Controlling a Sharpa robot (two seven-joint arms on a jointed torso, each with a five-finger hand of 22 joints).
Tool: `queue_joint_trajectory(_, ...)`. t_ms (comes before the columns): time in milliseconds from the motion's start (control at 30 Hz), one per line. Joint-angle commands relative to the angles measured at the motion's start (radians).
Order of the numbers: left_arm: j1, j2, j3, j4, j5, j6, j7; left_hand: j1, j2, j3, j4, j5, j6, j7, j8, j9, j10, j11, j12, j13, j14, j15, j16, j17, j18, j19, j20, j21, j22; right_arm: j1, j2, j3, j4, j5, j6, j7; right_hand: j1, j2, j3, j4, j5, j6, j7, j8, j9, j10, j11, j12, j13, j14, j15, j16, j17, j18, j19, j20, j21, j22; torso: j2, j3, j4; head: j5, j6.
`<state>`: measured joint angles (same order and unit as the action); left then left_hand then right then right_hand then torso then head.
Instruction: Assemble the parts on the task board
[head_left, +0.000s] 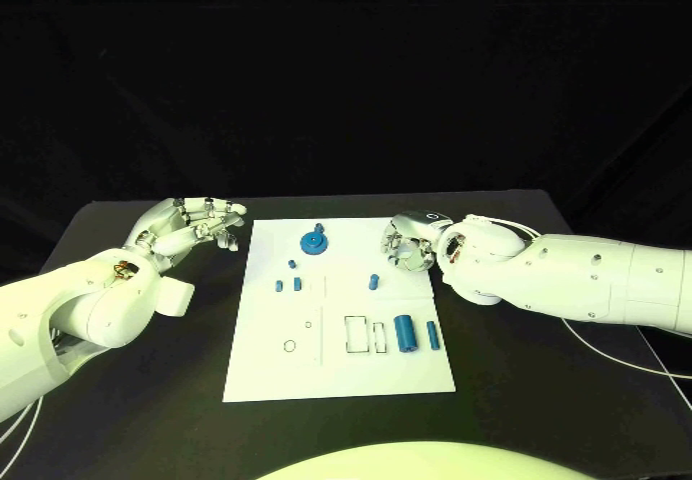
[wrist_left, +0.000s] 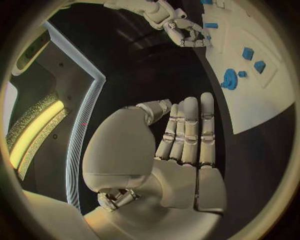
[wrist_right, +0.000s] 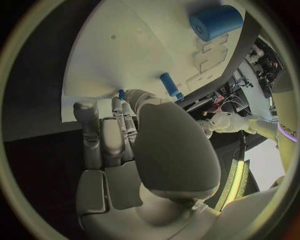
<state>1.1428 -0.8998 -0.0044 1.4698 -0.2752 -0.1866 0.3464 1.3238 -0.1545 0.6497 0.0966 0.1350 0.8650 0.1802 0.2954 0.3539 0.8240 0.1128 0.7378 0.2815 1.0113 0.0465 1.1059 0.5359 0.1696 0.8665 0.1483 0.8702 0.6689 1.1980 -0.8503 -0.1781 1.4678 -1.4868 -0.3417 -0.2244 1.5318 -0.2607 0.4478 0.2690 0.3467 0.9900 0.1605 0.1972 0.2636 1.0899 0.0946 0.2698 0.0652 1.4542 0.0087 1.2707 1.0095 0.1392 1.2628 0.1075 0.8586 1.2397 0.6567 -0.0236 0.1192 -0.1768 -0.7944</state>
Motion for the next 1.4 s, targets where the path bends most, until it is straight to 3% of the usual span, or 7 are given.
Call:
queue_joint_trajectory(33,0.0,0.0,0.001,0.001,0.0,0.017,0.005,0.006,0.006,-0.007,0.001,0.001,-0.007,-0.003,-0.005,-0.001,0.007,0.0,-0.006,-0.001,0.004,0.001,-0.004,-0.001,0.014,0.007,0.0,-0.006,-0.001,-0.002,0.002,0.0,0.001,0.0,0.022,0.017,0.001,-0.007,0.005,0.0,-0.005,0.006,-0.001,-0.002,0.002,0.007,-0.002,-0.004,0.0,0.007,0.001,0.006,0.002,-0.006,0.004,-0.001,0.006,0.001,0.0,-0.0006,0.0003,0.0,-0.001)
queue_joint_trajectory(933,0.0,0.0,0.001,0.0,0.0,0.025,-0.001,0.007,0.007,-0.008,0.001,0.001,-0.005,-0.003,-0.005,-0.001,0.008,0.0,-0.007,-0.002,0.005,0.001,-0.005,-0.001,0.014,0.008,0.0,-0.007,-0.002,-0.009,0.019,-0.001,-0.02,-0.019,0.048,-0.001,-0.018,-0.021,0.032,-0.02,-0.007,0.011,0.001,0.004,0.006,-0.013,0.003,-0.029,0.0,0.007,0.003,0.01,0.003,-0.006,0.002,0.003,0.007,0.008,0.0,0.0008,0.0,-0.002,-0.005)
queue_joint_trajectory(1400,-0.001,-0.001,0.001,-0.001,-0.002,0.028,-0.004,0.007,0.007,-0.008,0.001,0.001,-0.005,-0.003,-0.005,-0.001,0.008,0.0,-0.007,-0.002,0.005,0.001,-0.005,-0.001,0.014,0.008,0.0,-0.007,-0.002,-0.012,0.02,-0.001,-0.022,-0.043,0.078,-0.021,-0.021,-0.02,0.059,-0.053,-0.007,0.028,-0.004,0.018,0.015,0.014,-0.004,-0.021,0.005,0.006,-0.002,0.013,0.004,-0.007,0.006,0.0,0.02,0.021,0.001,0.0009,0.0006,-0.003,-0.008)
